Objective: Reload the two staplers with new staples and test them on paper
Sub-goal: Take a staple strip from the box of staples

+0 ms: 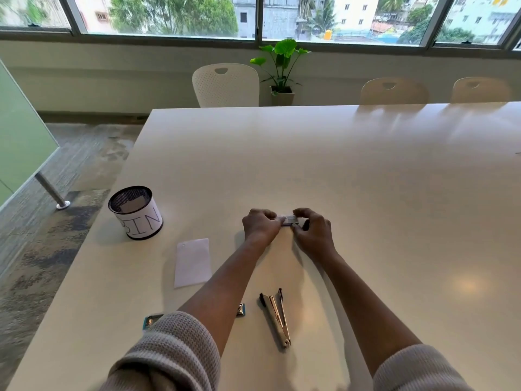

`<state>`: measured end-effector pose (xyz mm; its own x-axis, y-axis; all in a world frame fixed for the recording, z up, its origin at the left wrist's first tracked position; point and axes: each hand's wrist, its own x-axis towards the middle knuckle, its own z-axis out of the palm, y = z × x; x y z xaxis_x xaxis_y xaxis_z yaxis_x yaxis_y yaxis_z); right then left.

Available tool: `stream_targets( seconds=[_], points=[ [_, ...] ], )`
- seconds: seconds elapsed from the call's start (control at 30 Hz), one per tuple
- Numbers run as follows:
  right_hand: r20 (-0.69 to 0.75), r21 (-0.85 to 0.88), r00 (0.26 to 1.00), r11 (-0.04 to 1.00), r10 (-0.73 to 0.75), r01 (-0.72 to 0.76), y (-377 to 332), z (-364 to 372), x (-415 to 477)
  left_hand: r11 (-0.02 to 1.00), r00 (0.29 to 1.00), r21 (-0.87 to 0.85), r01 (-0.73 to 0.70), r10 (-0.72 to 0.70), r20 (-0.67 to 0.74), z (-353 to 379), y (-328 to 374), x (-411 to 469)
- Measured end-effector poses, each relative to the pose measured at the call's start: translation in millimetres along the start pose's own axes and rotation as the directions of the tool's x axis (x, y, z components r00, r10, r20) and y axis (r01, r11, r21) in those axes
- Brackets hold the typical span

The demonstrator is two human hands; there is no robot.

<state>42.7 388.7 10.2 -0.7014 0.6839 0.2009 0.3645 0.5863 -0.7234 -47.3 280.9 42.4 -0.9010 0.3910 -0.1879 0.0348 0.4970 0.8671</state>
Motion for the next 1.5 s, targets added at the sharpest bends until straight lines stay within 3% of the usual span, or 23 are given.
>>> stream_targets(
  seconds=[0.4,0.8,1.07,1.5],
  points=[
    [0.053,0.056,0.999,0.998,-0.001,-0.002,17,-25,5,0.998,0.998,-0.004,0.063,-0.063,0.007,-1,3,0],
    [0.008,0.079,1.000,0.996,0.030,-0.030,17,-27,4,0.999,0.999,0.022,0.041,-0.042,0.014,-3,2,2],
    [-0.074,0.004,0.980,0.983,0.183,-0.183,10,-15,14,0.998,0.999,0.025,0.051,-0.052,0.013,-2,2,2],
    [0.007,-0.110,0.971,0.965,0.240,-0.238,-2,-17,29,0.999,0.999,0.024,0.048,-0.048,0.015,-2,1,2]
  ],
)
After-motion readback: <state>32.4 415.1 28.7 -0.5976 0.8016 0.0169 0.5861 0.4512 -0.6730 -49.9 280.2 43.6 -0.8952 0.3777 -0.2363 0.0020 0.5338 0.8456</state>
